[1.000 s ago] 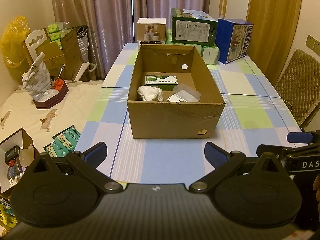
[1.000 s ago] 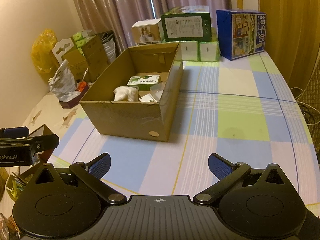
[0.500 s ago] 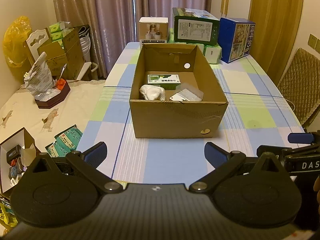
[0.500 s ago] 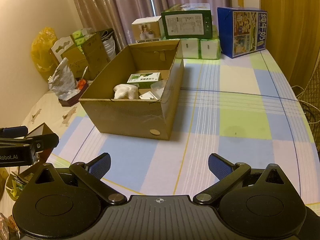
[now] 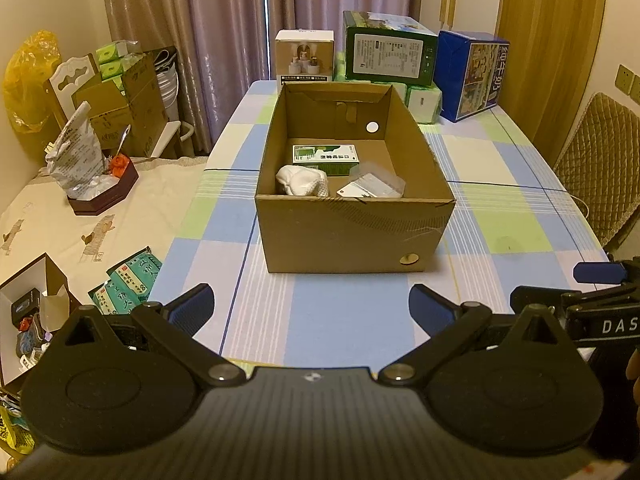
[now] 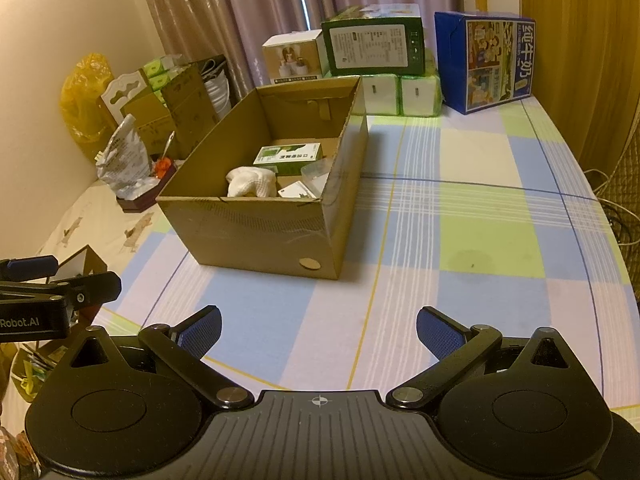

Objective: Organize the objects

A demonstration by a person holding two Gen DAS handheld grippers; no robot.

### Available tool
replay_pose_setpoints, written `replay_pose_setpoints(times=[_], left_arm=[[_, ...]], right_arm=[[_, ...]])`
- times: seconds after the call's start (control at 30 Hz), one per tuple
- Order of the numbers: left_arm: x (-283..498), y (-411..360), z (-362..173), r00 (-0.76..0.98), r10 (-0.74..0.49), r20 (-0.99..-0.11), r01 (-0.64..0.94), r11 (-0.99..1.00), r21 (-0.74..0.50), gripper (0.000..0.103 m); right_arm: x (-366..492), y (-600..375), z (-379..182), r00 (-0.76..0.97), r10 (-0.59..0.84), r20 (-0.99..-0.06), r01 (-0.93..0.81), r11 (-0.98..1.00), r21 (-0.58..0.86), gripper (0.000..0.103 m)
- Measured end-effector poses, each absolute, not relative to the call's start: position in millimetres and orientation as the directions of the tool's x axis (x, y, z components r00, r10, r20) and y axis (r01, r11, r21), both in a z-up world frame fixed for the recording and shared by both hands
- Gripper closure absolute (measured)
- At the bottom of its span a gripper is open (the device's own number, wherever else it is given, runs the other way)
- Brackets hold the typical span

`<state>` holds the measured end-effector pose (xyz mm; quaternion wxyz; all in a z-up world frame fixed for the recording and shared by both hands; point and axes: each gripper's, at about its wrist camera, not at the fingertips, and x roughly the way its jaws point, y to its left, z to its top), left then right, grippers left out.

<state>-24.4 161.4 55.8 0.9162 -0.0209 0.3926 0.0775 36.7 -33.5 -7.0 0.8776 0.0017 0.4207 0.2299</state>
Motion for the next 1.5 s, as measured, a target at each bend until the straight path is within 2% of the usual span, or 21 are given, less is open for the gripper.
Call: replay_pose_setpoints(times=[1.5], left_arm=[[-21.1, 164.4, 53.7, 0.678, 0.116, -0.726, -0.145, 0.989, 0.023, 0.001]], right_arm=[[41.6, -29.1, -9.4, 0.534, 0.4, -0.745, -0.402, 0.895, 0.192, 0.002]])
